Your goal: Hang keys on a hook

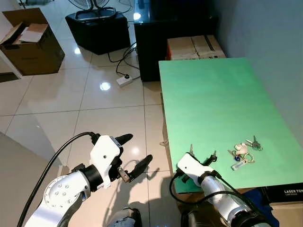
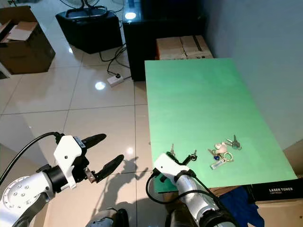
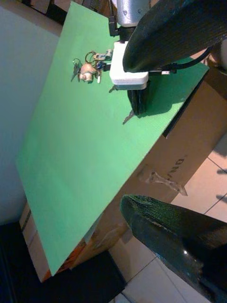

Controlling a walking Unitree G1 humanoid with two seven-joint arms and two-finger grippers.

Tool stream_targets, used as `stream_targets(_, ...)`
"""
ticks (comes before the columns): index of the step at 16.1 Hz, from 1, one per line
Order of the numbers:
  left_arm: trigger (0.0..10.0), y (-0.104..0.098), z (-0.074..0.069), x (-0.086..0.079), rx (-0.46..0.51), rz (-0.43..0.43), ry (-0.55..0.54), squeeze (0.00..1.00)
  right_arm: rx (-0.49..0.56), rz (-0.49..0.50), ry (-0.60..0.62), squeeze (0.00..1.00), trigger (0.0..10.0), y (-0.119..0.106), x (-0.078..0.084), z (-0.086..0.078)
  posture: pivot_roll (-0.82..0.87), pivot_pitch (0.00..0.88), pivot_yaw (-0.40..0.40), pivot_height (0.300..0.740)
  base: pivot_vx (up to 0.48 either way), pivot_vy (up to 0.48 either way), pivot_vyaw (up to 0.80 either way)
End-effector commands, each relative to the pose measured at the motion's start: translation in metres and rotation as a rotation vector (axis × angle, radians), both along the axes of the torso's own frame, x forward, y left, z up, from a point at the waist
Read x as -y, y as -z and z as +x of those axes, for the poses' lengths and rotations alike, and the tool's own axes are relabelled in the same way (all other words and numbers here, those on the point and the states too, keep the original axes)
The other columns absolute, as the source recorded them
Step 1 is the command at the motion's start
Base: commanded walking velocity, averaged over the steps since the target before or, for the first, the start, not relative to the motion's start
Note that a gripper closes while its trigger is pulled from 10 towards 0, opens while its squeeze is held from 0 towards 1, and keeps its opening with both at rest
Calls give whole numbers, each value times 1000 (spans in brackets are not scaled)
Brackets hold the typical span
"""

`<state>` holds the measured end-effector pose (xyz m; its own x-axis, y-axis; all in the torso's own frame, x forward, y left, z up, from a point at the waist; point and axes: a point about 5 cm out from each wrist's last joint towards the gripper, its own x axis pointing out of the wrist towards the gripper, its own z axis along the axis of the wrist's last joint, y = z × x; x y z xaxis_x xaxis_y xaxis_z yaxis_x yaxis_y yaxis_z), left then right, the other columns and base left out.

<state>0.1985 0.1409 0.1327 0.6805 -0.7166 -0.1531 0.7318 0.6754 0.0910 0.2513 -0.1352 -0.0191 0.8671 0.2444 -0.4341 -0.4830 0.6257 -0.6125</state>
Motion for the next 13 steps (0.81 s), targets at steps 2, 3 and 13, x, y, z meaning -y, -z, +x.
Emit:
stream_targets(2,10000,4,1,2,-10,6,4,0,-4,13,59,0,10000,2,5,-3,97,116,69,740,0,0,0)
stream_targets(3,10000,4,2,2,-8,4,5,0,-1,23,71,576,10000,1,6,-3,95,116,71,740,0,0,0)
stream_targets(13,10000,1,9,3,6,4,23,0,49,219,103,1000,10000,-13,0,-2,100,111,86,740,0,0,0)
